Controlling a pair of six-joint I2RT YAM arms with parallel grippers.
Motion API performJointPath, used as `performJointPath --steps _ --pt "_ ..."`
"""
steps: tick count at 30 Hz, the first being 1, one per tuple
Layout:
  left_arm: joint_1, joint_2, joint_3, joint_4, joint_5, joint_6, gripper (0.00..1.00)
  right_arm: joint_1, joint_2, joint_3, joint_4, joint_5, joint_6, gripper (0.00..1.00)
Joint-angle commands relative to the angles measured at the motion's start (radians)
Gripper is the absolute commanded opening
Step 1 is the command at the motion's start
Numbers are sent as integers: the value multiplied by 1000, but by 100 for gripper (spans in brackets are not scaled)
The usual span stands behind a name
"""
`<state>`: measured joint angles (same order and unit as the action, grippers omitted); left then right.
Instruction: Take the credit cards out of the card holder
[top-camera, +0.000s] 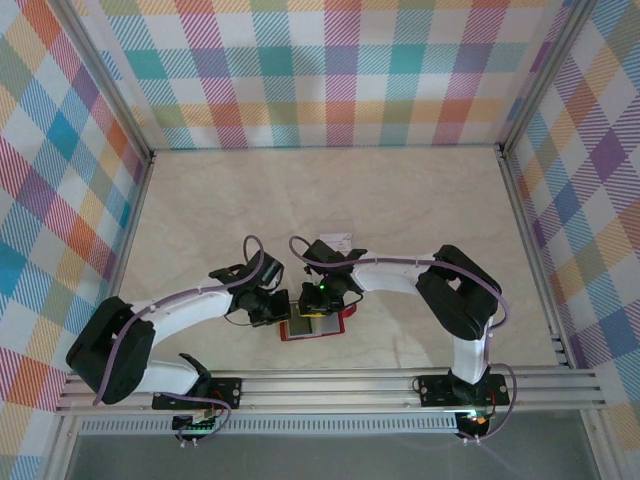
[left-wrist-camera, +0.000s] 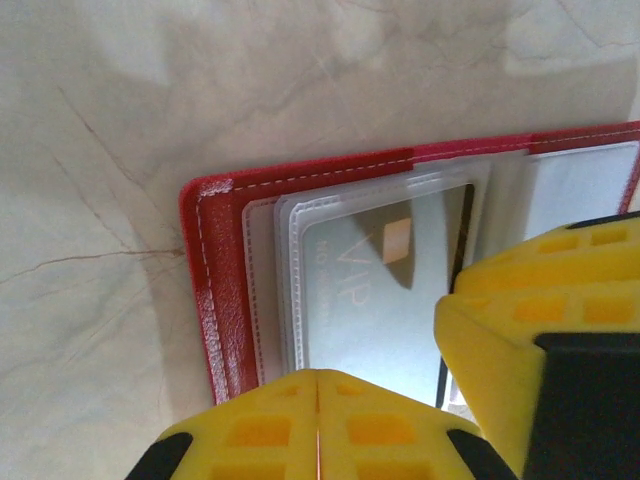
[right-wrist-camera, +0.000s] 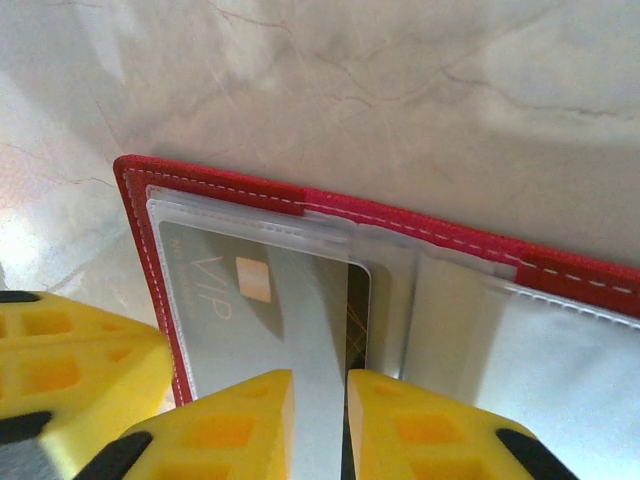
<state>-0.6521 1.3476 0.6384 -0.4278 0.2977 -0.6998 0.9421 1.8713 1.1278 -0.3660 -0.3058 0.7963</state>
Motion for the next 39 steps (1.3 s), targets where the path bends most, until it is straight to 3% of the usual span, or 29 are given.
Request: performJointPath --steps 1,9,19,22,30,39 --pt "-6 33 -26 57 36 -15 8 6 2 10 -46 19 -9 24" --pt "-6 79 -40 36 5 5 4 6 -3 -2 12 -25 8 28" --pt "-5 81 -36 34 3 8 4 5 9 -2 21 -38 9 15" --pt "-7 82 -35 33 5 8 4 6 14 0 18 -35 8 15" --pt "-6 72 -24 -3 -18 21 4 10 19 31 -105 77 -13 28" --pt "-6 73 -12 -31 -37 31 7 11 -21 44 -154 129 -31 32"
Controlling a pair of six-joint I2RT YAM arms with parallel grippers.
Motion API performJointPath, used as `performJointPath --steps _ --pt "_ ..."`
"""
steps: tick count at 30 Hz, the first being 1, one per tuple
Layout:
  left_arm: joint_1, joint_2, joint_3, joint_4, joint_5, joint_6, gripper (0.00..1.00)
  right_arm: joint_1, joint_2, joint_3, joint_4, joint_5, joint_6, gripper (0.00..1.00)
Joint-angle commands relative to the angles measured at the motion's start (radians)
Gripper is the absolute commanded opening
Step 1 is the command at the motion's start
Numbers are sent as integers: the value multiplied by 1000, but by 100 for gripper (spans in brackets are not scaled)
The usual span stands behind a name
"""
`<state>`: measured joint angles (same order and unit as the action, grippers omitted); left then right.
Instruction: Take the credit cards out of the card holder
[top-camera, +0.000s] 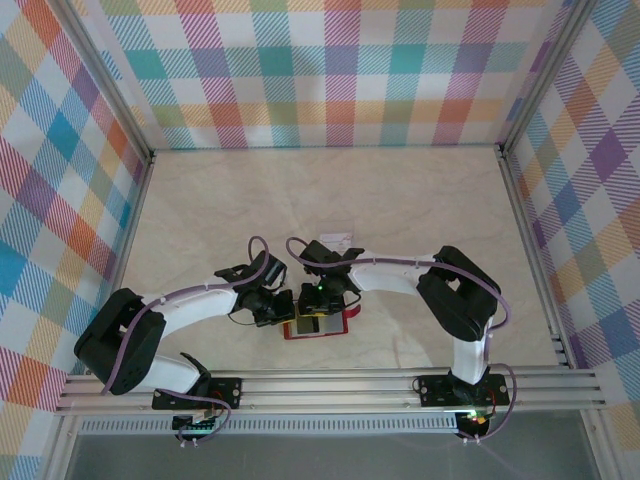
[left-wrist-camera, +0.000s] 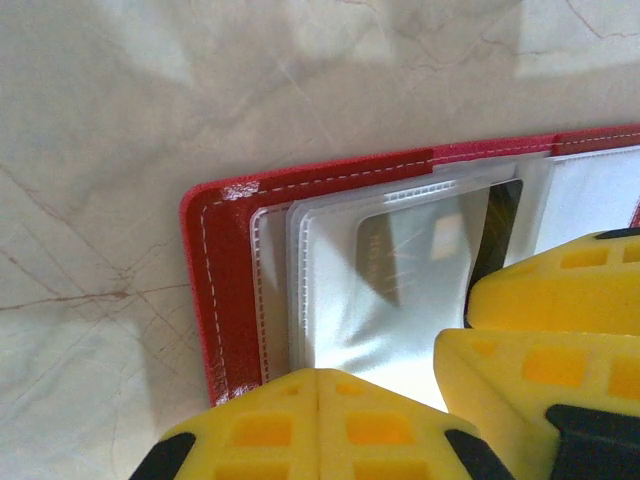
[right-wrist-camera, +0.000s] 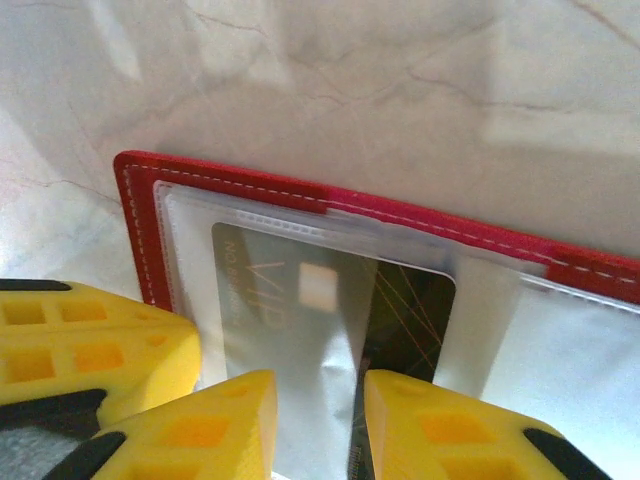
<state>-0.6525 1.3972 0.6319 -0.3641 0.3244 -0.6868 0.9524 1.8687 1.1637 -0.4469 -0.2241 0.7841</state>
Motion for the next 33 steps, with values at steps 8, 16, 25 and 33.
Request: performJointPath --steps 8,16,25,33 --pt "-6 23 27 -116 -61 29 7 -3 -91 -14 0 -12 -2 32" --pt "-8 -13 101 -171 -50 34 7 -25 -109 -56 4 -24 -2 32" --pt "-46 51 135 -153 -20 31 6 -30 -65 -68 21 -37 -11 31" --pt "-50 132 118 -153 -42 52 5 -32 -26 -73 43 -57 -22 31"
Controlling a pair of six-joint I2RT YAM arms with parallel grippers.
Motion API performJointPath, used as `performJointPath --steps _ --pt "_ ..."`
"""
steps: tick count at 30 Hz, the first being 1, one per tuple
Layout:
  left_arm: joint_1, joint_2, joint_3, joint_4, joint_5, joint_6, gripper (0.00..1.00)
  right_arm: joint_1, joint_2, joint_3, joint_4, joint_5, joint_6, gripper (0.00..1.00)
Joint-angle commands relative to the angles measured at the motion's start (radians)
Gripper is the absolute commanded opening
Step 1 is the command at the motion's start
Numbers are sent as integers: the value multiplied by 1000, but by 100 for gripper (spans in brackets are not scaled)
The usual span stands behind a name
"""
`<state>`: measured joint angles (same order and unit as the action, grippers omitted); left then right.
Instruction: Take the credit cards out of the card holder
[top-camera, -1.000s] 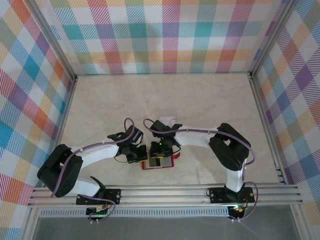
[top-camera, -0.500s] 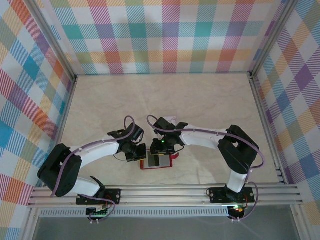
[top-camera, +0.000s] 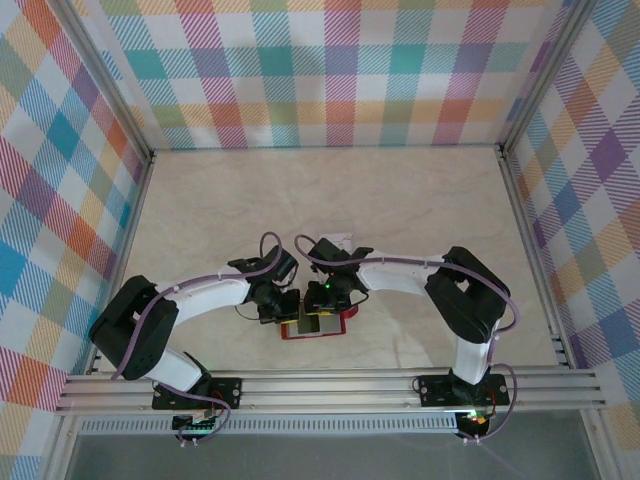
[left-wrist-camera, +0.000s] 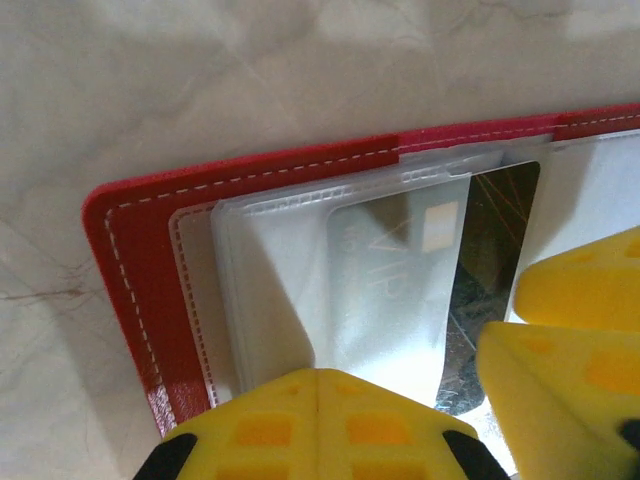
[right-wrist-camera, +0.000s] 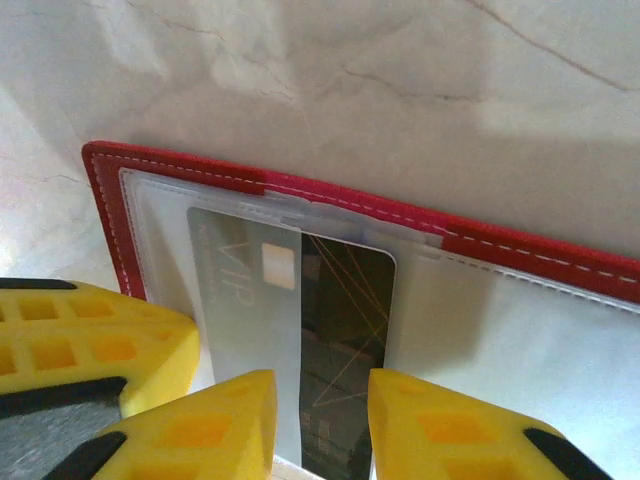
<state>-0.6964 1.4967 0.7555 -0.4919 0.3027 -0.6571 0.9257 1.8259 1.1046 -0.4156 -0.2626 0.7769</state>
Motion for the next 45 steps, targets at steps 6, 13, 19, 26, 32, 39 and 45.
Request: performJointPath --steps 6,13,19,26,32,39,45 --pt "-6 50 -18 -37 -44 29 4 -7 35 -18 -13 0 -14 33" --pt "-6 42 -24 -50 -63 30 3 -9 22 -19 -35 31 -23 35" --pt "-7 43 -24 -45 -63 25 3 -8 6 -22 -13 9 -21 38" --pt "-8 28 -11 -50 -59 20 3 -8 -44 -43 22 -11 -10 40" --pt "-8 -20 14 -51 -38 0 4 -13 -51 -48 23 -7 -7 40" --pt "-8 -11 27 -51 -35 -2 4 -19 -17 -50 36 -22 -17 40" --pt "-15 61 14 -56 -60 13 2 -21 13 -72 109 -76 0 38"
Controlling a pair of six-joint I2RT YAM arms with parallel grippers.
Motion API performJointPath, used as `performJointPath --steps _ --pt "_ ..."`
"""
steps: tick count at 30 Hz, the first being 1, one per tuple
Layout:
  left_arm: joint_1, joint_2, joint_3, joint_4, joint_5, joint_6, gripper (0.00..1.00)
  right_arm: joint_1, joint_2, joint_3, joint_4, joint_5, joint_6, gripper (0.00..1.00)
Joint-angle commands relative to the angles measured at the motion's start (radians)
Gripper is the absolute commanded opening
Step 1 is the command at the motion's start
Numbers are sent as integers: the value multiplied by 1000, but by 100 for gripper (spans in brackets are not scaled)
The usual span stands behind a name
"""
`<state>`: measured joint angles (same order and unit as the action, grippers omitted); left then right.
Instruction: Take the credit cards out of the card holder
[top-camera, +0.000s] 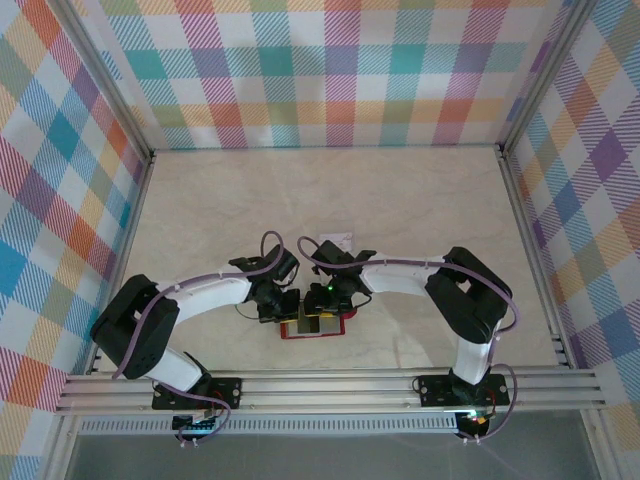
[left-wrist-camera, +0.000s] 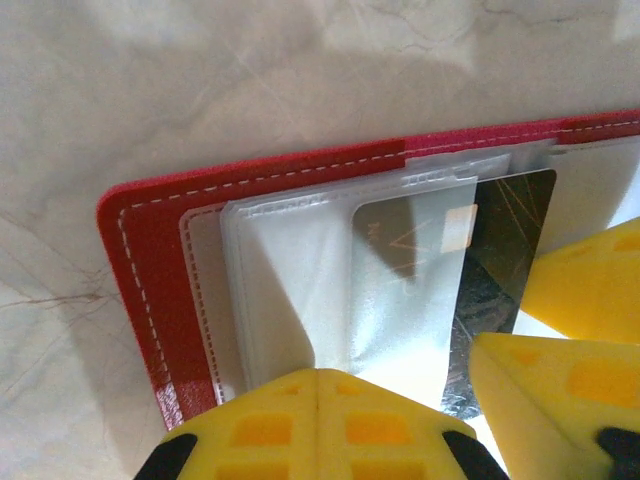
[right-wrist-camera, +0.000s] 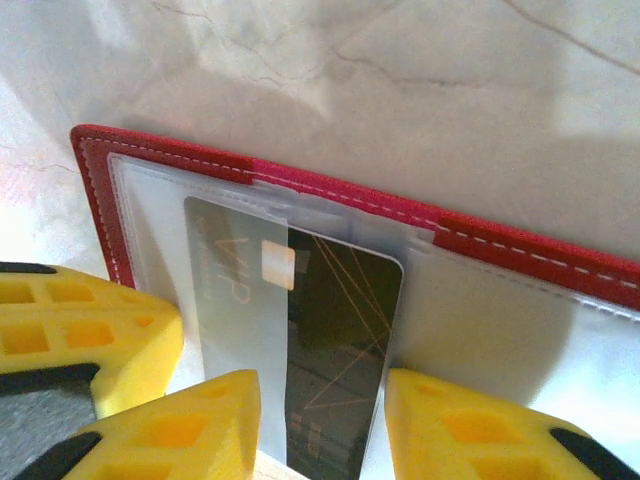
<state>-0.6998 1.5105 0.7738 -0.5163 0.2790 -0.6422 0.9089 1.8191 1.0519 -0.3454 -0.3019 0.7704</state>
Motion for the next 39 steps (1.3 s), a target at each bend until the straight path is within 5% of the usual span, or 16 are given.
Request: performJointPath --steps 1,13,25,39 --pt "-12 56 -9 -27 -37 -1 1 -5 19 -24 45 -40 10 38" --pt "-18 65 -18 -16 -41 -9 1 -17 -104 -127 169 -51 61 31" --pt "-20 57 -22 -18 -44 -11 1 -33 -110 -188 319 -128 113 14" --pt "-21 -4 -10 -57 -79 -5 2 -57 -243 -200 72 29 22 5"
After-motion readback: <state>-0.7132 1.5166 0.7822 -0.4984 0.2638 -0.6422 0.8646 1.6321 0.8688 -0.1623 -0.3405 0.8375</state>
